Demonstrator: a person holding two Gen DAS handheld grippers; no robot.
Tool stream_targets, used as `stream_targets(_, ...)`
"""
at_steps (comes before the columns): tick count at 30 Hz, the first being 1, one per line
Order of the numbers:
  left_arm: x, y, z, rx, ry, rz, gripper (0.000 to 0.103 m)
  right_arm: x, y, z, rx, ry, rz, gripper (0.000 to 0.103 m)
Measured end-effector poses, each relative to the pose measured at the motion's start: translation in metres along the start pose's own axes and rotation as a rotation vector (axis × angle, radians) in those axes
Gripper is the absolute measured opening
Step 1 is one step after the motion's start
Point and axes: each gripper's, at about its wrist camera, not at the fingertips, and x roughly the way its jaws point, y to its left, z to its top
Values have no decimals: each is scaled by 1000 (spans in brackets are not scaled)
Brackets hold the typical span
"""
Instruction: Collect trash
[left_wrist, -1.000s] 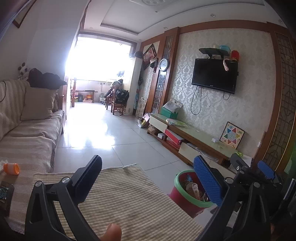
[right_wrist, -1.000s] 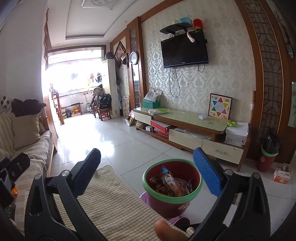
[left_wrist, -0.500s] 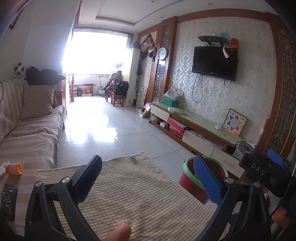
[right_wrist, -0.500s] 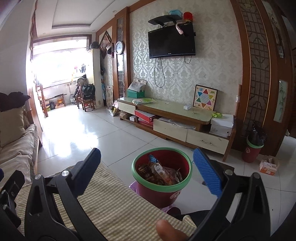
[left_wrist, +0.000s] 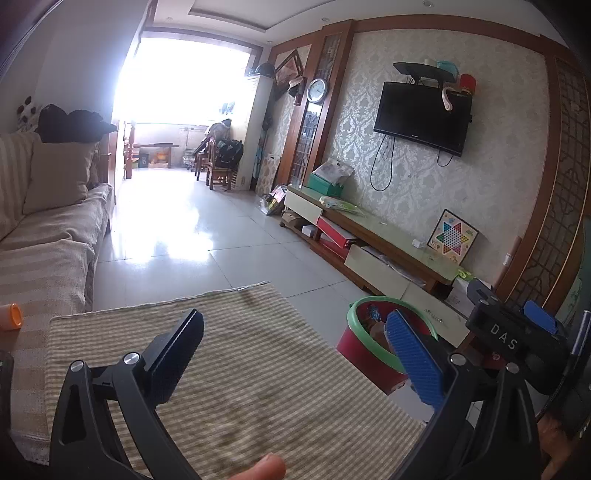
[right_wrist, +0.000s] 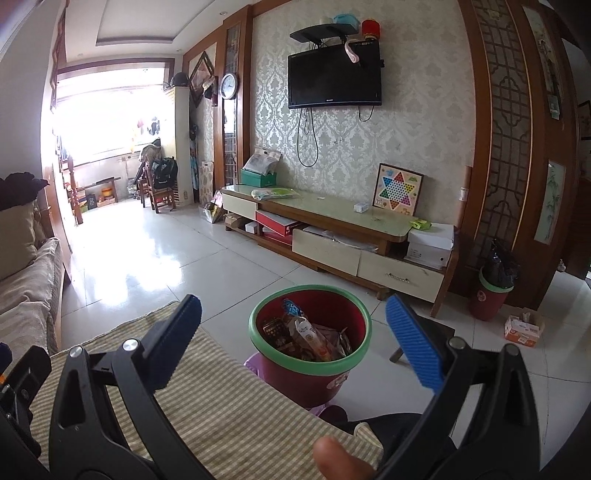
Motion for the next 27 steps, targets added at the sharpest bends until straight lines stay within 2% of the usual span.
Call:
stream_targets(5, -2, -5, 9, -45, 42, -3, 95, 0, -18, 6, 75, -16, 40, 98)
stream_targets(8, -4, -13, 14, -55, 52, 24, 95, 4, -32, 9, 103, -12, 45, 98)
stream_targets(14, -7, -42, 26, -16, 62, 61, 95, 17, -52, 16, 72, -7, 63, 98)
stream_targets(18, -8, -59, 32, -4, 64, 82, 95, 17, -56, 22, 63, -33, 119, 98)
stream_targets(27, -11, -73, 35, 11, 80, 119, 95, 20, -57, 26, 46, -35, 194, 98)
